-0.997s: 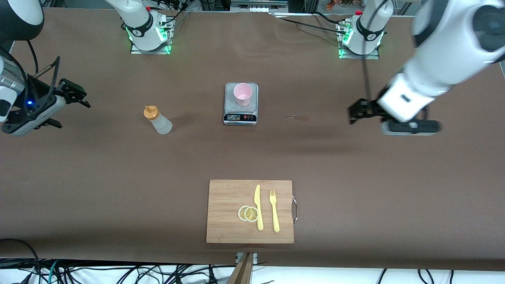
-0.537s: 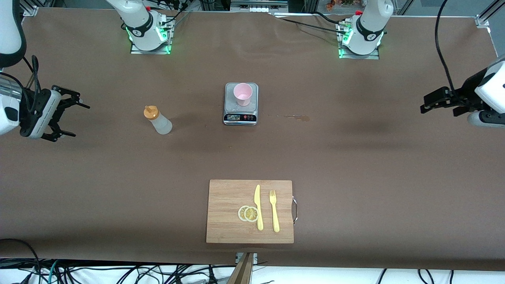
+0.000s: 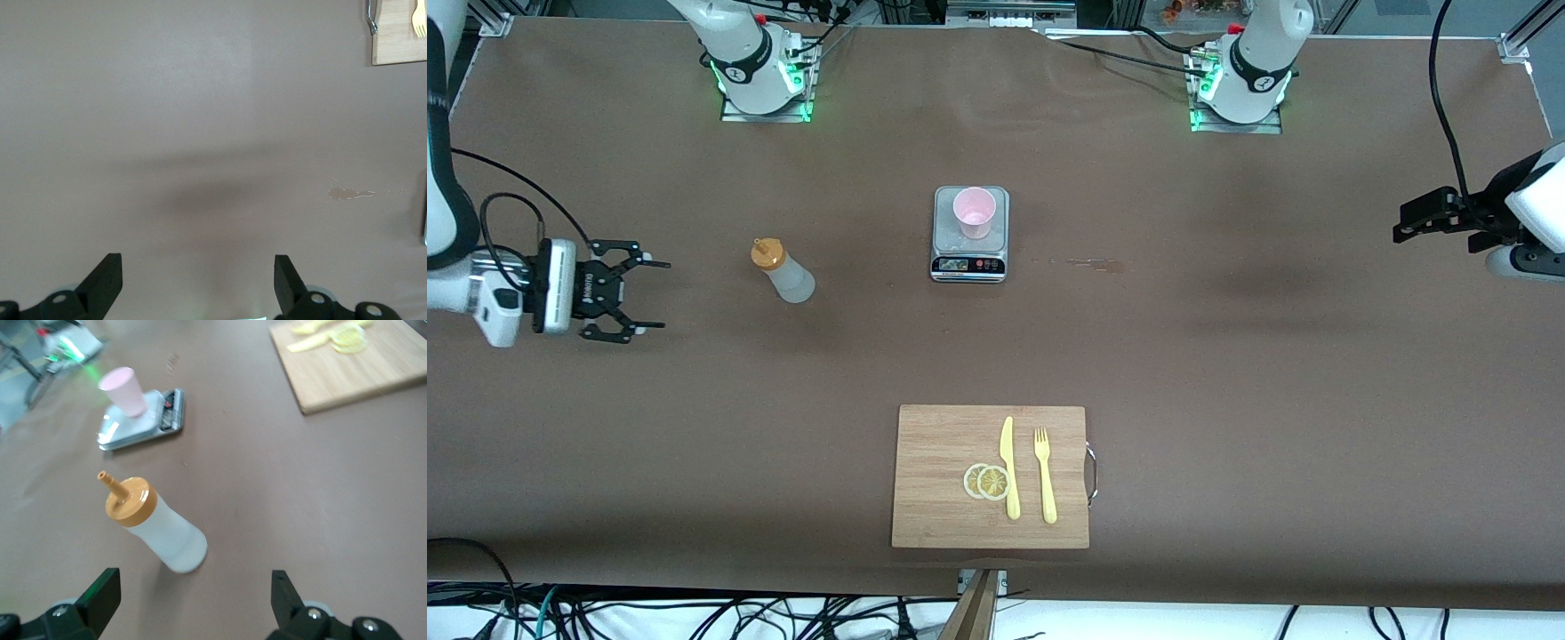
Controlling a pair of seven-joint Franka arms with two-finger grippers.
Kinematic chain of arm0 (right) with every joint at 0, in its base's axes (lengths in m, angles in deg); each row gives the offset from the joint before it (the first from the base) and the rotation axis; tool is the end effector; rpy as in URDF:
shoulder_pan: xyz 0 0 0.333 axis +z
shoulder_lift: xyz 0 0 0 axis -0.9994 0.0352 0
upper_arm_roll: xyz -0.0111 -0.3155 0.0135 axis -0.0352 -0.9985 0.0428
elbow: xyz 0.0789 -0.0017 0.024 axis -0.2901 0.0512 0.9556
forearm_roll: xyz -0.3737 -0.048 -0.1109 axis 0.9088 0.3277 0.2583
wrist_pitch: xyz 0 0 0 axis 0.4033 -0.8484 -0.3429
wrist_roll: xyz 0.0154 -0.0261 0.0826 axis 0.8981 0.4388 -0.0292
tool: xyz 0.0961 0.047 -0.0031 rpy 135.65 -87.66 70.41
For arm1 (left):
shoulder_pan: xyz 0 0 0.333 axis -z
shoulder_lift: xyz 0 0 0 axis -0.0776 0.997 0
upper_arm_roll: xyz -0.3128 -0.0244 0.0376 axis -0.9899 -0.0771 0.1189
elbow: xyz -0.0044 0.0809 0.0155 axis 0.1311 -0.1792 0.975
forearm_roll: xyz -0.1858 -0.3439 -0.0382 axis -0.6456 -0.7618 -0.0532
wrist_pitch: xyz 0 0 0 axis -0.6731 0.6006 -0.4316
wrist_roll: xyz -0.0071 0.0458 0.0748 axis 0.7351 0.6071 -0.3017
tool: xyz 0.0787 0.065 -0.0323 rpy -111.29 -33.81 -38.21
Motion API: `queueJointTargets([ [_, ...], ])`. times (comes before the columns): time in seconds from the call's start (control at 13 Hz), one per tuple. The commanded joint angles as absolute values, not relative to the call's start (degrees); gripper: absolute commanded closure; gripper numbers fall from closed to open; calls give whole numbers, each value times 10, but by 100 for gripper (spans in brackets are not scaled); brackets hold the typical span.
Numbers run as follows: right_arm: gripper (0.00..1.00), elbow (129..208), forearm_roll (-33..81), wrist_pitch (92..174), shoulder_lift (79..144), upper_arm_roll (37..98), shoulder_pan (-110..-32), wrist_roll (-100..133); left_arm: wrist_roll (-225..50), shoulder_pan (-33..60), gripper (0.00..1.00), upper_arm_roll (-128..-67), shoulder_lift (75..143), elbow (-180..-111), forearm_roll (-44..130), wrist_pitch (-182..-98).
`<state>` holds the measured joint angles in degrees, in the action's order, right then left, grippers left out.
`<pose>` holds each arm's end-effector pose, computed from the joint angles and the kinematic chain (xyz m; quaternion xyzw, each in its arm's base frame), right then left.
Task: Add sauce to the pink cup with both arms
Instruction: 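Grasp the white sauce bottle with the right gripper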
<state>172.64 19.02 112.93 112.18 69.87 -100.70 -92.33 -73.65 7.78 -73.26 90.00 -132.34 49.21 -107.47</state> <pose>0.5887 -0.0971 0.2978 -0.6892 -0.5953 -0.1806 0.3715 0.5783 0.0165 0.5814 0.9962 -0.0442 -0.0708 0.0238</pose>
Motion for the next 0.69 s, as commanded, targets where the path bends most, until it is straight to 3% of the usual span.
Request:
queueJointTargets([
  [0.0,0,1770,119,1115,1138,699,-1009,-1037,-723,78,0,-738,911,-1305,496,-1062],
  [0.61,0,1917,22,1114,1168,693,-1008,-1263,-724,80,0,-739,916,-1300,496,-1062],
])
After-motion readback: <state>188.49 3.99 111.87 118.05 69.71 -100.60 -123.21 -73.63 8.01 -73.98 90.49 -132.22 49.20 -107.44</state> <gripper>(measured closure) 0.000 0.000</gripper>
